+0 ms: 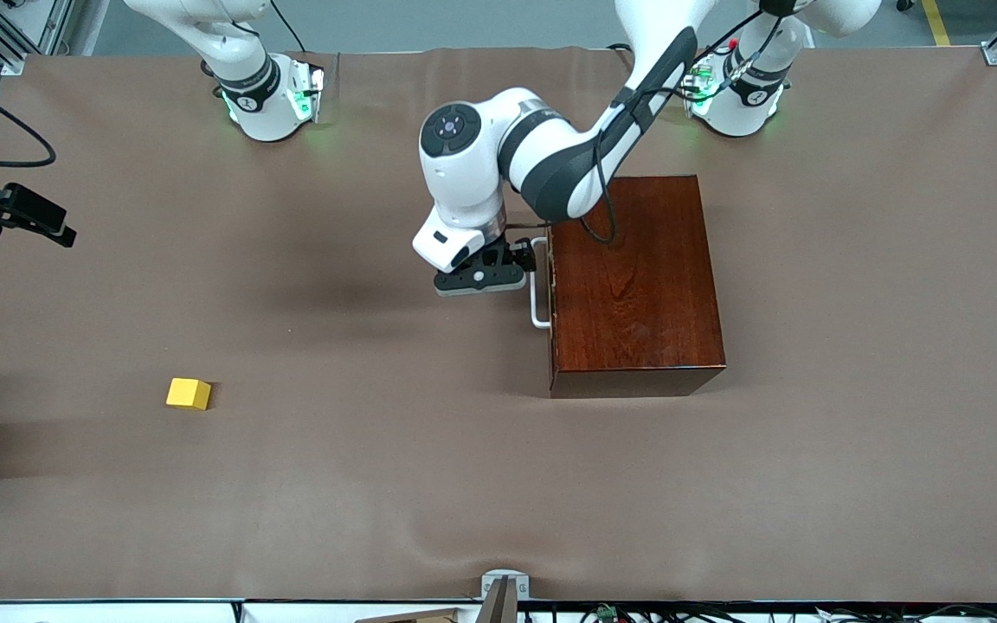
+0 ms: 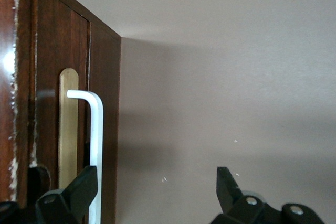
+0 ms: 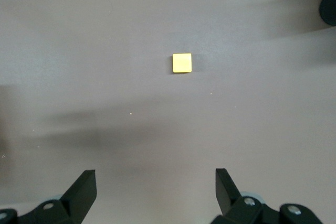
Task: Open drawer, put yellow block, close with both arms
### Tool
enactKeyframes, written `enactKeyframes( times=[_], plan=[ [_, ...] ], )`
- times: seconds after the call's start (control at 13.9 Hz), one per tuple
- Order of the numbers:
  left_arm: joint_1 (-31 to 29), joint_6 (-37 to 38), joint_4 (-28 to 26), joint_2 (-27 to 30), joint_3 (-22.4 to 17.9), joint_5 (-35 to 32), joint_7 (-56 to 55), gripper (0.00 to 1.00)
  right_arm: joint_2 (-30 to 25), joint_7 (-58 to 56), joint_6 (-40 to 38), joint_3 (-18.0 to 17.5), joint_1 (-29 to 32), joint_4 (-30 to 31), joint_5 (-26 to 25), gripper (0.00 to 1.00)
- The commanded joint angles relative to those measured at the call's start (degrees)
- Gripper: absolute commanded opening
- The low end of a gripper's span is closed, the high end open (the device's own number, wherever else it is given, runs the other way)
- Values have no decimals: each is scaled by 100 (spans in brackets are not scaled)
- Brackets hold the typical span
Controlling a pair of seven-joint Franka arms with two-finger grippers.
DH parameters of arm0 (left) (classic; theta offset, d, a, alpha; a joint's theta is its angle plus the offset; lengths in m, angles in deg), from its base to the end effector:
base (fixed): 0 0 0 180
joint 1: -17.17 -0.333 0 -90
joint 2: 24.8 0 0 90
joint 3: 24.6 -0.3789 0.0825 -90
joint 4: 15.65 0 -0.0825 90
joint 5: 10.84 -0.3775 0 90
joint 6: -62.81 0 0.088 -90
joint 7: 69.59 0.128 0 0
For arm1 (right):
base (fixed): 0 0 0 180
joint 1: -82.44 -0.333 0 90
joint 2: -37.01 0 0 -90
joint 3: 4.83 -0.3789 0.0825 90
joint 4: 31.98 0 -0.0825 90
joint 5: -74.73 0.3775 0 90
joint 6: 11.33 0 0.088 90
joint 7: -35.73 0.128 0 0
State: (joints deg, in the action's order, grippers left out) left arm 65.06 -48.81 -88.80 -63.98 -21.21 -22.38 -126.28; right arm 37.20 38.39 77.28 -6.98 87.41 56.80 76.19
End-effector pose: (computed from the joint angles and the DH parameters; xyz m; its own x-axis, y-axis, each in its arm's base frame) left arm 0.5049 -0.5829 0.3800 0.9930 0.0264 0.1154 0.0374 -0.9948 -0.0946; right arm 0.5464 -0.0236 0.6724 0.9955 -0.0949 -0.0075 -0.0950 -0.9952 -0.0253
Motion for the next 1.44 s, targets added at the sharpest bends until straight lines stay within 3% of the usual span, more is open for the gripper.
enactKeyframes(
  times=[0.0,0.5,1.36],
  plan=[
    [80,175,169,-99,-23,-270,140,100,-28,-46,-46,-39,31,-18,-49,100],
    [-16,395,169,-178,4,90,167,100,-28,-46,-37,-39,31,-18,-49,100],
    [-16,729,169,-380,4,100,123,100,-28,-46,-46,-39,31,-18,-49,100]
  ],
)
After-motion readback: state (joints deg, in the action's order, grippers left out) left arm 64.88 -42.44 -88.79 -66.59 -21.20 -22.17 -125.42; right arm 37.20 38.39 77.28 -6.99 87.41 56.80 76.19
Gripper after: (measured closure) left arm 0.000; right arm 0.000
